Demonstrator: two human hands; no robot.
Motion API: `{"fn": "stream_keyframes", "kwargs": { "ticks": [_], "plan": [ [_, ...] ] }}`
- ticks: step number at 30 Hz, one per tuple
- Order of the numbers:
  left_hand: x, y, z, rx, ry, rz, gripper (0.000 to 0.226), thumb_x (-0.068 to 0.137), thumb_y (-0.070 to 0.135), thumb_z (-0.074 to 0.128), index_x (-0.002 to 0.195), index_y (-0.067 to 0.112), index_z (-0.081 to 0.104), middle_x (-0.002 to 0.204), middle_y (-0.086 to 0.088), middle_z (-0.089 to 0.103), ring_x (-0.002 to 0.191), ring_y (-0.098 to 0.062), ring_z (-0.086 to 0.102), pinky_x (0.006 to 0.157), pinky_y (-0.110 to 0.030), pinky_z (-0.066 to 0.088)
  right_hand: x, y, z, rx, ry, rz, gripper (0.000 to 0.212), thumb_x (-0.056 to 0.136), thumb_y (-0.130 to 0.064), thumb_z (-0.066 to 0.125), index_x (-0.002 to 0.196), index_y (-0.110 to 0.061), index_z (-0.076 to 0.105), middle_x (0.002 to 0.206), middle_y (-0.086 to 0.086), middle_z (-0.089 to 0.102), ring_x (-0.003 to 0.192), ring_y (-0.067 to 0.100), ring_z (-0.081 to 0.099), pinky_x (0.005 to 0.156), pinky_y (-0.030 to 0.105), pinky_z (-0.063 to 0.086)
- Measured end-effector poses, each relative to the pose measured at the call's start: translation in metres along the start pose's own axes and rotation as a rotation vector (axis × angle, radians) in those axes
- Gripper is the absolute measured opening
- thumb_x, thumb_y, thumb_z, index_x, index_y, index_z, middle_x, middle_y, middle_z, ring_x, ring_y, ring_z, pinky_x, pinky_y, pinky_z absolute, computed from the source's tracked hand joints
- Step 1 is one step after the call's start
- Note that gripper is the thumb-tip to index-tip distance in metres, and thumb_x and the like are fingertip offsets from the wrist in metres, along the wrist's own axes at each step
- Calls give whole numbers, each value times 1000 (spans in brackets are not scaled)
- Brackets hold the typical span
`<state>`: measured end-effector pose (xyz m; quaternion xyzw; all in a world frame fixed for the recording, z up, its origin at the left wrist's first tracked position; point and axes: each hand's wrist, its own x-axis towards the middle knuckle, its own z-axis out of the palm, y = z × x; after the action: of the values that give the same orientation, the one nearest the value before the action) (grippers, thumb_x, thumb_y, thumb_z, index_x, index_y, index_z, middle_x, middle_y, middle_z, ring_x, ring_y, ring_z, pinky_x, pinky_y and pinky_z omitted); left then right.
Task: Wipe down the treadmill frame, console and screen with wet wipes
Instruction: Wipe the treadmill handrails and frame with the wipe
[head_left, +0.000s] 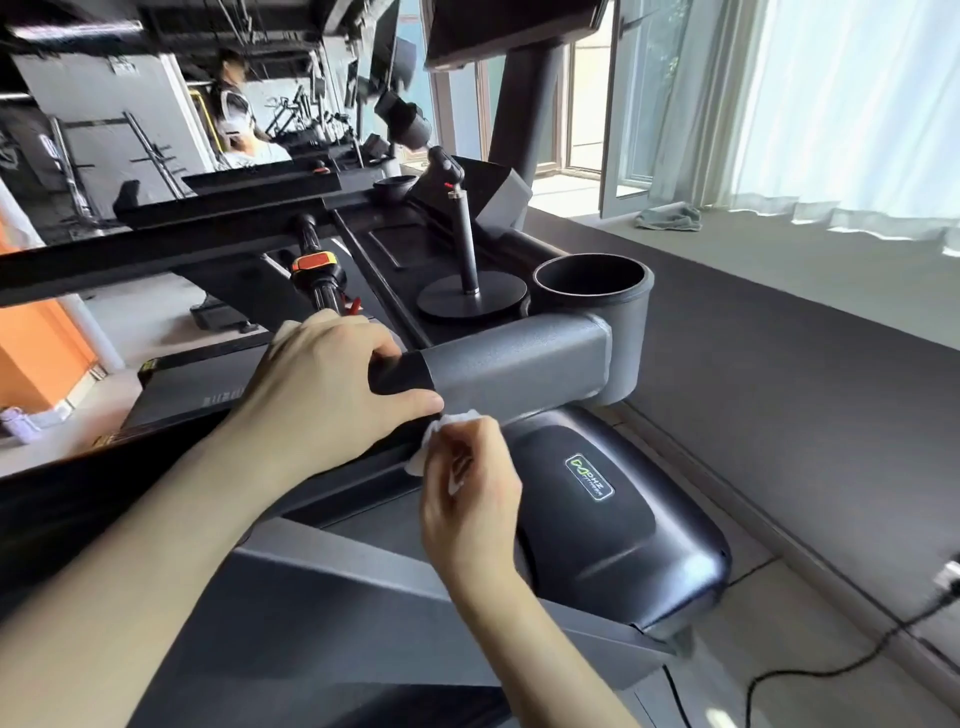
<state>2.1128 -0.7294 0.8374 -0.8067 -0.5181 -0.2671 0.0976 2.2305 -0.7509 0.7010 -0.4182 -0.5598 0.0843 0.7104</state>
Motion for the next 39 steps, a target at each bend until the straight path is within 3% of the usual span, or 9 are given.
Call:
{"fn": "stream_keyframes", "kwargs": {
  "ticks": [2, 6, 11, 15, 23, 27, 30, 33, 39],
  "plan": [
    [0, 0, 0, -26, 11, 5, 51, 69, 72, 70, 87, 23, 70, 85, 17, 61, 92, -19, 51, 87, -38, 35, 2, 2, -5, -14, -28, -47, 14, 93, 8, 56, 90, -6, 56, 89, -8, 60, 76, 15, 60, 70, 31, 49],
    [0, -5, 2, -28, -2, 8, 54, 68, 75, 67, 85, 24, 69, 85, 14, 62, 92, -19, 51, 88, -37, 36, 36, 18, -32, 81, 322, 224, 10, 99, -3, 62, 98, -12, 58, 87, -16, 68, 79, 6, 66, 75, 25, 51],
    [2, -9, 2, -44, -28, -10, 60, 65, 85, 59, 83, 28, 67, 84, 14, 62, 91, -16, 51, 85, -35, 36, 44, 36, -31, 393, 523, 648, 26, 99, -27, 66, 99, -1, 62, 92, 17, 71, 80, 23, 65, 81, 54, 58],
    [3, -6, -2, -51, -55, -18, 52, 67, 76, 69, 83, 27, 67, 85, 13, 61, 91, -19, 52, 88, -40, 42, 11, 2, -8, 719, 320, 916, 20, 105, -16, 57, 98, 2, 59, 77, 13, 61, 76, 23, 58, 74, 34, 58],
    [2, -6, -2, -60, -45, -31, 52, 68, 74, 72, 87, 26, 69, 90, 11, 64, 94, -20, 53, 94, -45, 45, -6, -36, 8, 939, -170, 1272, 18, 88, 12, 44, 91, 9, 62, 82, 25, 58, 71, 27, 56, 68, 28, 55],
    [2, -6, 0, -59, -52, -49, 56, 65, 77, 68, 87, 26, 69, 91, 11, 64, 95, -19, 53, 93, -42, 43, 31, -11, -24, 965, 164, 1256, 32, 89, 14, 45, 64, 6, 63, 66, 19, 50, 51, 18, 49, 52, 20, 47],
    [3, -5, 0, -61, -52, -57, 58, 63, 78, 66, 86, 26, 69, 89, 12, 64, 93, -19, 53, 87, -37, 40, 40, -7, -34, 940, 338, 1175, 39, 86, 18, 51, 54, 1, 64, 64, 15, 55, 51, 17, 57, 59, 26, 55],
    [3, -5, -1, -63, -47, -65, 57, 63, 77, 69, 88, 25, 70, 90, 12, 64, 93, -18, 52, 85, -35, 37, 17, -22, -10, 899, 125, 1182, 15, 80, 18, 50, 85, 7, 57, 75, 21, 41, 57, 22, 56, 56, 24, 51],
    [2, -4, 0, -49, -32, -69, 55, 68, 74, 74, 92, 25, 71, 93, 11, 66, 95, -18, 52, 87, -35, 37, -11, -39, 30, 899, -457, 1335, 22, 87, 12, 46, 104, 6, 58, 80, 24, 61, 62, 18, 63, 63, 24, 56]
  ]
}}
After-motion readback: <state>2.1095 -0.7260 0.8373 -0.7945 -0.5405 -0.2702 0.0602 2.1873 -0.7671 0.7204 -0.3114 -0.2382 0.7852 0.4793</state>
